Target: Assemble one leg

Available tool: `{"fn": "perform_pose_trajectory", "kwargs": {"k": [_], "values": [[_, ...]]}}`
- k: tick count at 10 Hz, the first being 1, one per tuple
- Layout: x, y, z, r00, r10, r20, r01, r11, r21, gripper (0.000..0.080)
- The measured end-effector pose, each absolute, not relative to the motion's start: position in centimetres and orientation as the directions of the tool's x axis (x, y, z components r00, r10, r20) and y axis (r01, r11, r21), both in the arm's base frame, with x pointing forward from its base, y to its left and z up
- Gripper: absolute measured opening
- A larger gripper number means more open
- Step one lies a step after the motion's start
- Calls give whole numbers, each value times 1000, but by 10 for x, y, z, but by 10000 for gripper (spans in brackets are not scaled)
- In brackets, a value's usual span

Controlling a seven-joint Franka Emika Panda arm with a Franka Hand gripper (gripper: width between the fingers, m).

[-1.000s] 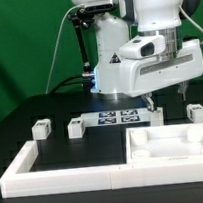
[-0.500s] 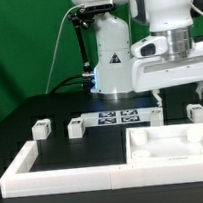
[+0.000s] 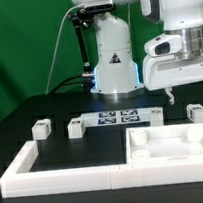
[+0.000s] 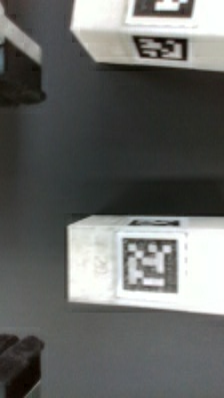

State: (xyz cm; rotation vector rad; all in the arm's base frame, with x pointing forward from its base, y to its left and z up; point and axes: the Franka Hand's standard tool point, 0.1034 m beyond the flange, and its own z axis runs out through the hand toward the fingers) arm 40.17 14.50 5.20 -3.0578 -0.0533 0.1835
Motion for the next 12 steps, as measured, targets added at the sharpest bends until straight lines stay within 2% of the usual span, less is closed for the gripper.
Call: {"fn": "perform_pose_trajectory", "kwargs": {"k": [2,5,7,9,12], "values": [[395,143,48,956,41,-289,20,-997,-77,649],[389,161,52,855,71,-514,39,-997,-74,649],[381,167,54,709,91,-699,53,-996,-76,649],[390,166,37,662,86,-745,40,-996,-80,649],[390,163,22,672,75,-736,27,-997,-76,649]]}}
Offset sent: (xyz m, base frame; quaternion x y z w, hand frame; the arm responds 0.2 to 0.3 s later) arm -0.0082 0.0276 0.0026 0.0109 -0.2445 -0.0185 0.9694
